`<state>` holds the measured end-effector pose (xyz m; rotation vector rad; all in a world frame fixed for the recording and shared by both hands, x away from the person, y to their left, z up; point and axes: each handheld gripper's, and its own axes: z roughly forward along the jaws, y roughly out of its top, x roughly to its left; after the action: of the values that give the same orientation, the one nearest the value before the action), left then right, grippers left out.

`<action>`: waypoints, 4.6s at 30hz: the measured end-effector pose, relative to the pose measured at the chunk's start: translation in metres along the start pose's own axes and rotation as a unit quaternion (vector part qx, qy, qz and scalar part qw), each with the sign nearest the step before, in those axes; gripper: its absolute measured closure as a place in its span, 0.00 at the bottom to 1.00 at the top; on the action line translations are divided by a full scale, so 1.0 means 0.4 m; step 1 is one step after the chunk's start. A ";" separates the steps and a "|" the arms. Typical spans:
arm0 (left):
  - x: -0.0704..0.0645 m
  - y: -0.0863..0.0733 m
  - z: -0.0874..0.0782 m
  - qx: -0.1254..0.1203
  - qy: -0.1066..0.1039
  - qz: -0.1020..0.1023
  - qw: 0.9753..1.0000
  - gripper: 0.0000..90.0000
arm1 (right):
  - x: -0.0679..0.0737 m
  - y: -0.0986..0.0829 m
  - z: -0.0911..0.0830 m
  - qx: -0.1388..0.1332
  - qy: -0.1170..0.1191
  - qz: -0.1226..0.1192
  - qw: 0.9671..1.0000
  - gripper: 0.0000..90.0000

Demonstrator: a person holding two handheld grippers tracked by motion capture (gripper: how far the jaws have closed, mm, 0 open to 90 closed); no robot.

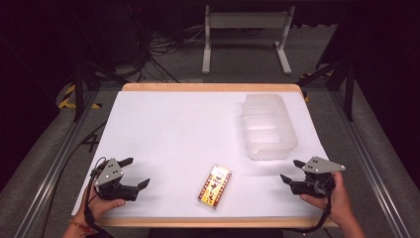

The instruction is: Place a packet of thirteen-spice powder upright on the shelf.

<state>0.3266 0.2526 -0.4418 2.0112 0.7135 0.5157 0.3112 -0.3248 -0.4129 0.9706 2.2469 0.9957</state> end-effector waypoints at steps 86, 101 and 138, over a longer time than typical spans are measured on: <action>-0.009 -0.013 -0.010 0.015 -0.001 0.011 1.000 0.10 | 0.455 0.388 0.427 0.201 0.076 0.041 0.976 0.30; -0.009 -0.012 -0.010 0.015 -0.001 0.010 1.000 0.10 | 0.411 0.415 0.326 0.125 0.093 0.034 0.987 0.36; -0.007 -0.014 -0.007 0.015 -0.004 0.007 1.000 0.10 | 0.177 0.457 0.193 -0.082 -0.002 0.017 0.996 0.37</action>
<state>0.3212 0.2549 -0.4453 2.0456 0.7071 0.5082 0.3928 -0.1499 -0.3286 0.9412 2.1134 1.1717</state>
